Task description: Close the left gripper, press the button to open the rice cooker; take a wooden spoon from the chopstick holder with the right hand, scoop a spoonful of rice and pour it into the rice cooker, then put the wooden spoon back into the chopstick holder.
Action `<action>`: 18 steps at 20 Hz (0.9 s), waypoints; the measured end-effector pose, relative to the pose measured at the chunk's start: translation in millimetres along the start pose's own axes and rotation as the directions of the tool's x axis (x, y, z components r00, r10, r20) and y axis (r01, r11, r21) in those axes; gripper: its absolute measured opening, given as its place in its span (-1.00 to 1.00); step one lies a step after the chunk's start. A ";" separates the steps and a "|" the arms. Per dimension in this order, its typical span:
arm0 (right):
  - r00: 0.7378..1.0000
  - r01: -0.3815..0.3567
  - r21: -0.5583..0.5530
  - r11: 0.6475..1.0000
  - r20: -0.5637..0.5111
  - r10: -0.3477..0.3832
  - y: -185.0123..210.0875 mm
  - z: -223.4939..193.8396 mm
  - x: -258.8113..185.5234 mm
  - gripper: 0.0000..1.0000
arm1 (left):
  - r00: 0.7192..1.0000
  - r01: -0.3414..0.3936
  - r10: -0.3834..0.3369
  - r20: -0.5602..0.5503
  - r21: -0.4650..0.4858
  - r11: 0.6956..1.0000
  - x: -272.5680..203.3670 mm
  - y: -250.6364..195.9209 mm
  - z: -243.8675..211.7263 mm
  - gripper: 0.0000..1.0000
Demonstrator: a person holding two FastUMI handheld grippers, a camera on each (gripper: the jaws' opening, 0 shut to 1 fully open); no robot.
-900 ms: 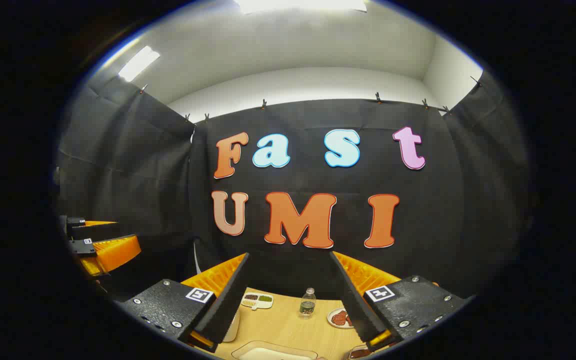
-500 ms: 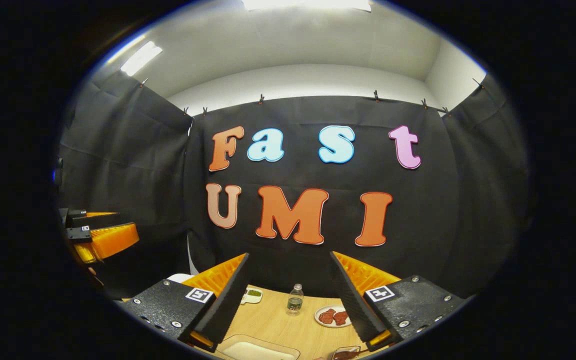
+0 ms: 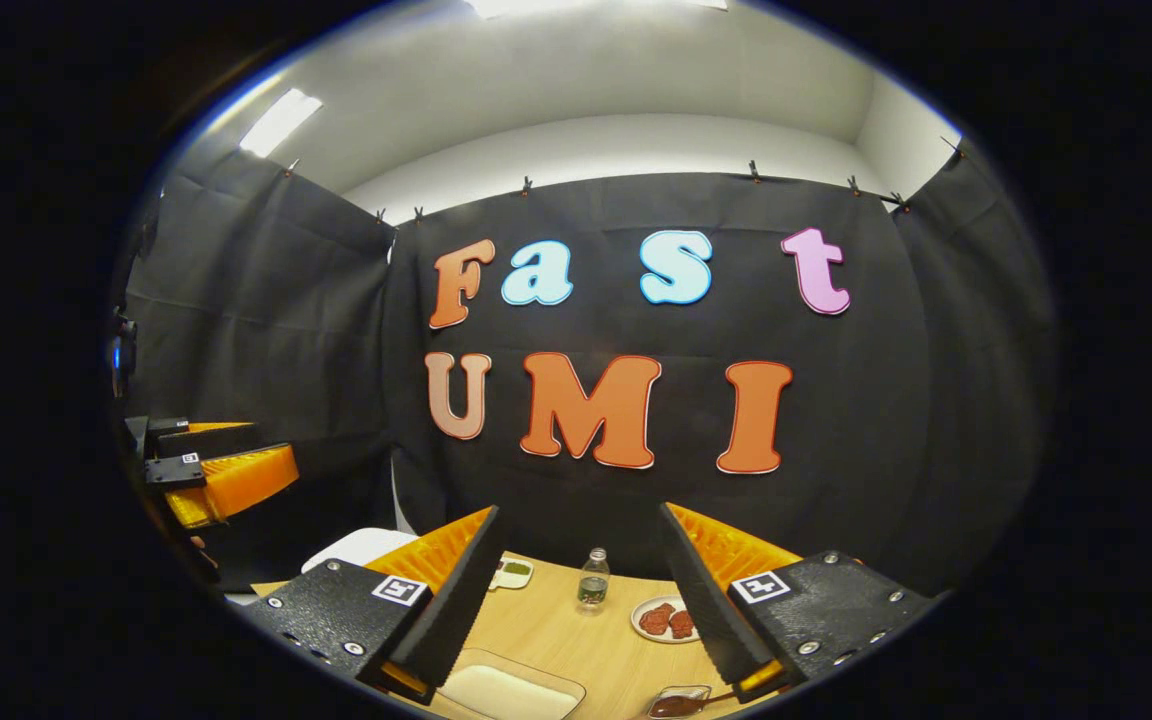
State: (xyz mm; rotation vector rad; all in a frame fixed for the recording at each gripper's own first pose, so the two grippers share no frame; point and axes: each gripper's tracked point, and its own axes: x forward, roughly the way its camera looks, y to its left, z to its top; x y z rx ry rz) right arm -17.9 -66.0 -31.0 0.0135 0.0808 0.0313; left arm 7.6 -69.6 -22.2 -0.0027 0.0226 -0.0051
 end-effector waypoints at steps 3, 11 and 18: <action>1.000 0.019 0.035 0.999 -0.015 -0.019 -1.4 -10.5 -2.4 0.90 | 1.000 -0.018 0.018 -0.008 -0.008 1.000 0.3 0.1 -1.9 0.99; 0.997 0.072 0.046 0.996 -0.006 -0.072 -19.6 -11.1 -1.1 0.90 | 0.999 -0.037 0.037 -0.004 -0.009 0.999 10.8 12.7 3.2 0.99; 0.994 0.106 0.029 0.994 -0.014 -0.106 -31.8 -17.3 1.3 0.90 | 0.993 -0.102 0.101 -0.060 -0.029 0.994 25.9 62.8 -5.5 0.99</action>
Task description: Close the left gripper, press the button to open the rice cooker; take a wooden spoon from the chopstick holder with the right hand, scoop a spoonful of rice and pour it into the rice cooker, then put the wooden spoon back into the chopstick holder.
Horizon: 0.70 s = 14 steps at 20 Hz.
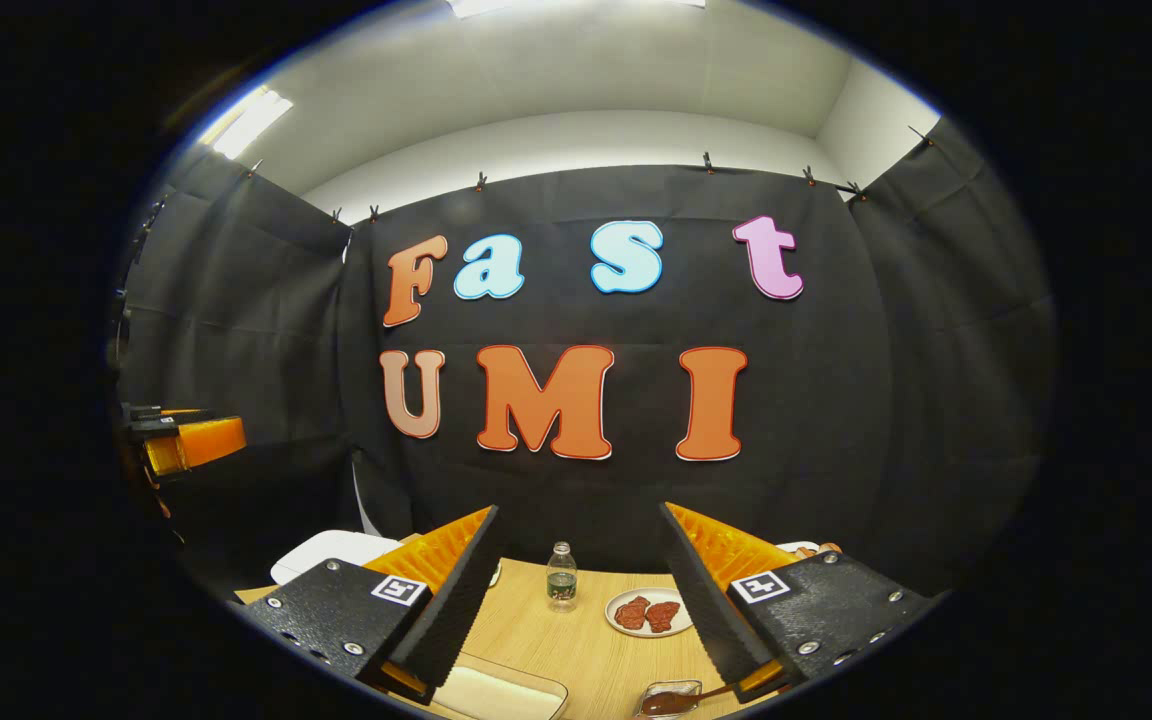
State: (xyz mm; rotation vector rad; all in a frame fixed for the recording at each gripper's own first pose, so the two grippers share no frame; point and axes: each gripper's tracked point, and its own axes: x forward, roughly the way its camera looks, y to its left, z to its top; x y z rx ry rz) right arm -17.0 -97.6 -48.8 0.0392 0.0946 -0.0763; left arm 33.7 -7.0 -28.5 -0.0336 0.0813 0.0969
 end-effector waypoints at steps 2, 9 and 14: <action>1.000 0.016 -0.003 1.000 -0.007 -0.016 -5.9 -2.8 0.0 0.90 | 0.999 0.000 -0.001 -0.033 -0.006 1.000 10.6 9.1 -7.2 0.99; 0.995 0.094 -0.019 0.995 -0.021 -0.095 -33.8 -12.5 -6.6 0.90 | 0.971 -0.029 0.015 -0.239 -0.057 0.998 53.5 39.0 -61.9 -0.67; 0.985 0.166 -0.025 0.986 -0.048 -0.167 -55.5 -24.2 -18.0 0.90 | 0.878 -0.029 -0.058 -0.475 -0.174 0.984 79.8 45.1 -130.8 -0.92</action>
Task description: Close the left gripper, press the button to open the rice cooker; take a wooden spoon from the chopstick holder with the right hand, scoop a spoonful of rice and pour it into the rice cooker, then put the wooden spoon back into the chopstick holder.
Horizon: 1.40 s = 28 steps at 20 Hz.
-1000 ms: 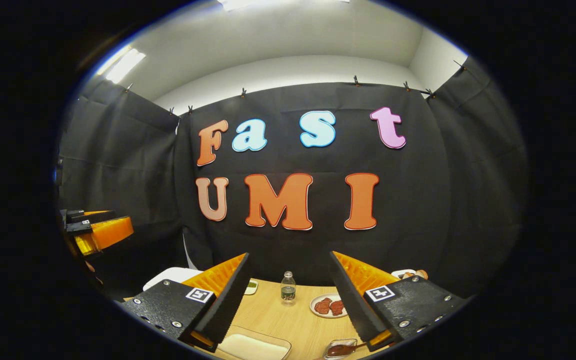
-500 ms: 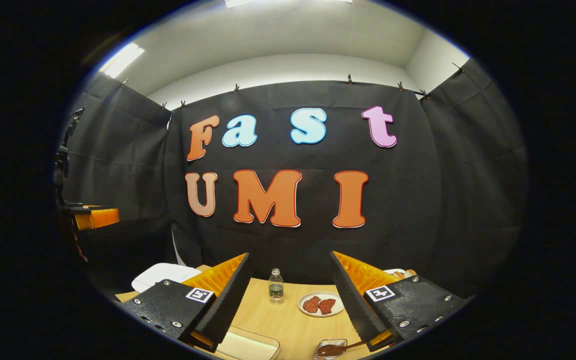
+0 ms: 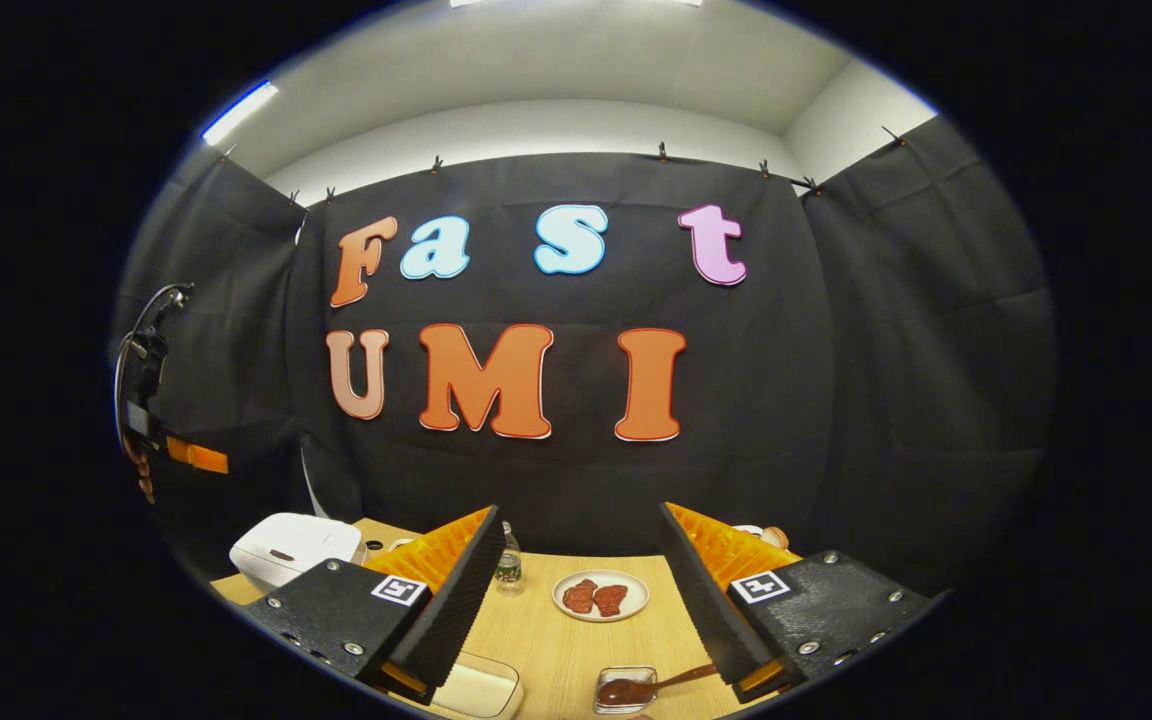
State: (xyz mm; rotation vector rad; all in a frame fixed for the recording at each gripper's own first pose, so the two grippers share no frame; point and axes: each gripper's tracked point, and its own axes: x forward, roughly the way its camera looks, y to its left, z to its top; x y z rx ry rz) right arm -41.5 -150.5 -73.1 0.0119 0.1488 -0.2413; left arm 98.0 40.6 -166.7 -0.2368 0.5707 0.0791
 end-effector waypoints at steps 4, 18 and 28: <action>0.997 0.071 -0.010 0.997 -0.009 -0.071 -23.4 -4.5 -4.0 0.90 | 0.980 -0.011 -0.006 -0.198 -0.083 0.997 53.3 21.0 -33.9 -0.96; 0.972 0.221 -0.055 0.974 -0.064 -0.225 -72.0 -29.7 -22.7 0.89 | 0.869 -0.150 -0.008 -0.495 -0.278 0.949 127.5 49.5 -137.3 -0.90; 0.966 0.204 -0.013 0.979 -0.160 -0.203 -76.2 -63.6 -11.5 0.90 | 0.968 -0.100 0.041 -0.246 -0.234 0.967 110.7 43.2 -100.5 -0.90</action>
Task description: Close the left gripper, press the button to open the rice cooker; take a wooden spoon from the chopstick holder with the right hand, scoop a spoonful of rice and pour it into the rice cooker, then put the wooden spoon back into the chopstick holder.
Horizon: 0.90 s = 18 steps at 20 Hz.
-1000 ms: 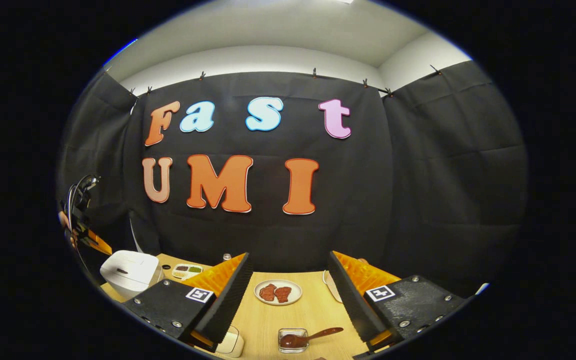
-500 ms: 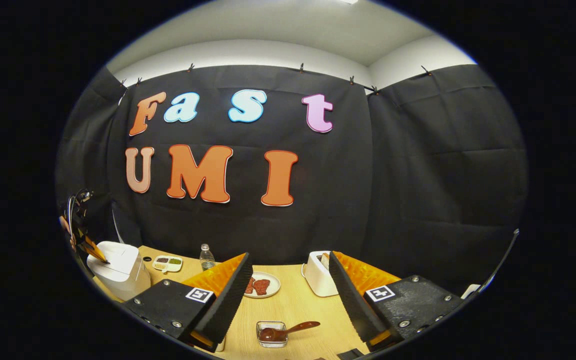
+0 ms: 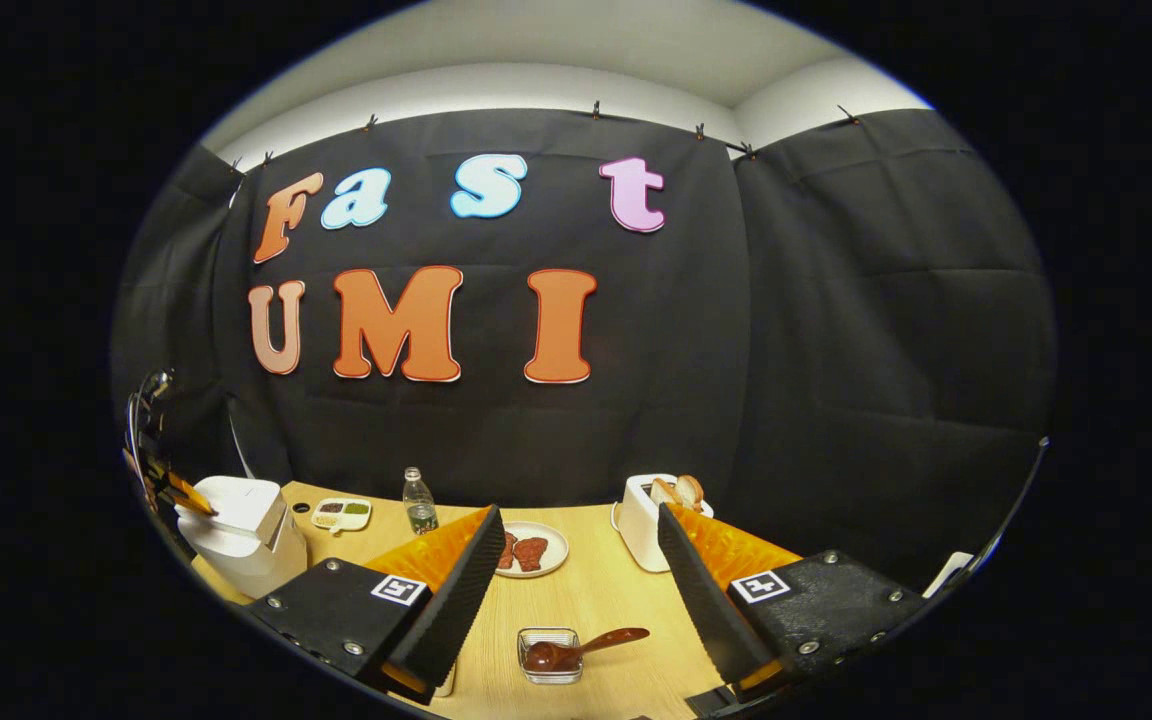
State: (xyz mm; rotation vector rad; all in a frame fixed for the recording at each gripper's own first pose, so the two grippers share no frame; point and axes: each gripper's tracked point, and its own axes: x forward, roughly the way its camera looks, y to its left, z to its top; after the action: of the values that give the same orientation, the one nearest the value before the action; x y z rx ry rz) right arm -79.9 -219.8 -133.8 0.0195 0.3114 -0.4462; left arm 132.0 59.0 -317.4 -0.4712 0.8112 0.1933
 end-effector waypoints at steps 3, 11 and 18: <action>1.000 0.005 0.018 1.000 -0.031 -0.004 -6.4 -13.1 2.6 0.90 | 0.967 -0.013 0.007 0.255 0.021 1.000 -36.4 -4.1 36.9 -0.90; 0.987 -0.005 0.070 0.998 -0.162 0.016 -7.1 -65.0 14.6 0.90 | 0.882 -0.104 -0.010 0.471 0.214 0.971 -103.7 -34.2 46.5 -0.90; 0.960 -0.005 0.123 0.992 -0.276 0.039 -14.5 -112.7 18.3 0.91 | 0.853 -0.150 -0.048 0.520 0.331 0.932 -143.5 -73.5 18.3 -0.29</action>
State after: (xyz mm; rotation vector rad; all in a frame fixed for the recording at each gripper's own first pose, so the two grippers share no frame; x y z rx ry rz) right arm -103.4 -230.9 -245.9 0.2061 0.5604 -0.4398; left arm 71.7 4.7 -176.9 -0.0325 0.3061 0.2041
